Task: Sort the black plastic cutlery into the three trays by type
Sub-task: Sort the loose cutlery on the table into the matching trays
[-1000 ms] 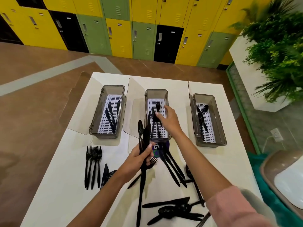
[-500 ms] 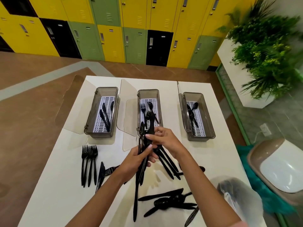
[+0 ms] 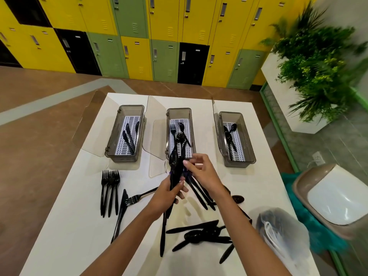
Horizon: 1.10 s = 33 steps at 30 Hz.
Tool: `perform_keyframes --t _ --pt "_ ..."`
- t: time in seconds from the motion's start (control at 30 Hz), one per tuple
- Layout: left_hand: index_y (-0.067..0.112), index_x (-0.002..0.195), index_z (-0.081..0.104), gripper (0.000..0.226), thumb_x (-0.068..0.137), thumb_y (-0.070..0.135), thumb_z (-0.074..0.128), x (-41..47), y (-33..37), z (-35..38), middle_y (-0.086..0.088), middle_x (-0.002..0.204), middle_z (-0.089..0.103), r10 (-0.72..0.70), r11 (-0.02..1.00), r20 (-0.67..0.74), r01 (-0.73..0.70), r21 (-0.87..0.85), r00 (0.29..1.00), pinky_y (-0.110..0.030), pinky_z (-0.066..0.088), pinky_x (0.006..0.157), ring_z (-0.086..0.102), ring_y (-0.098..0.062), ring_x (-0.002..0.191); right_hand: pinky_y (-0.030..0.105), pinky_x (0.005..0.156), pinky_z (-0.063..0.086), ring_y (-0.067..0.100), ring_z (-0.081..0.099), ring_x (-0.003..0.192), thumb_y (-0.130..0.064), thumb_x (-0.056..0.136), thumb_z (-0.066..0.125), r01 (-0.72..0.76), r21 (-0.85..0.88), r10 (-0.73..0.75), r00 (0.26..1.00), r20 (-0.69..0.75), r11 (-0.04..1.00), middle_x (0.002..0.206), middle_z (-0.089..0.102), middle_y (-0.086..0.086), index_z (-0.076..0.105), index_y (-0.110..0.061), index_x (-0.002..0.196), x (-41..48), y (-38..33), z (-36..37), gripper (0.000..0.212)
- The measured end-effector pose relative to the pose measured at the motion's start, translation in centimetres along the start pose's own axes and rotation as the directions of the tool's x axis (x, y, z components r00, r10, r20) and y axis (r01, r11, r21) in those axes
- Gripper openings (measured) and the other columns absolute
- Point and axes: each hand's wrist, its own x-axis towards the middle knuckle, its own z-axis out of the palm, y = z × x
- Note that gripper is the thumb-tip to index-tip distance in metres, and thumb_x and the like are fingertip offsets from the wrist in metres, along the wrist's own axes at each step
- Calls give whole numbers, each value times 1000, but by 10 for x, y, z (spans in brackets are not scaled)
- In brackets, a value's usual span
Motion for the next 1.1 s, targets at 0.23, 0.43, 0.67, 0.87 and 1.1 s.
perform_keyframes --t 0.23,0.43,0.67,0.87,1.1 --pt "13 112 52 16 100 19 46 -4 -2 3 -4 83 65 59 995 -32 -56 81 998 -21 44 54 58 -5 58 10 65 43 5 53 72 -32 80 75 167 -250 -132 980 150 954 87 60 0 68 -14 90 -12 9 11 22" --pt "15 112 52 16 99 23 47 -5 -2 -2 -4 85 64 51 999 -5 -51 5 999 -22 44 54 57 -9 62 9 62 41 6 51 68 -23 88 68 210 -202 -197 977 86 957 74 58 -7 59 -17 81 1 -2 5 13" --pt "18 106 47 12 102 25 38 4 -1 -4 -1 78 51 97 995 -24 -97 38 995 -19 38 52 44 -3 53 19 68 47 14 56 71 -22 90 64 193 -179 -149 961 235 965 80 59 4 53 -18 81 25 -17 -1 16" --pt "15 96 38 9 102 22 36 13 4 -5 4 73 38 148 987 -7 -148 65 989 -14 31 51 36 1 52 27 68 49 17 57 69 -17 91 63 218 -221 -163 956 244 950 78 59 5 52 -13 94 39 -21 -4 12" --pt "12 103 38 11 102 23 36 18 12 -4 15 68 35 178 982 6 -178 59 984 -13 33 51 37 1 51 16 59 44 5 54 62 -15 91 63 249 -263 -195 957 217 932 74 57 -2 51 -13 100 46 -25 -14 15"
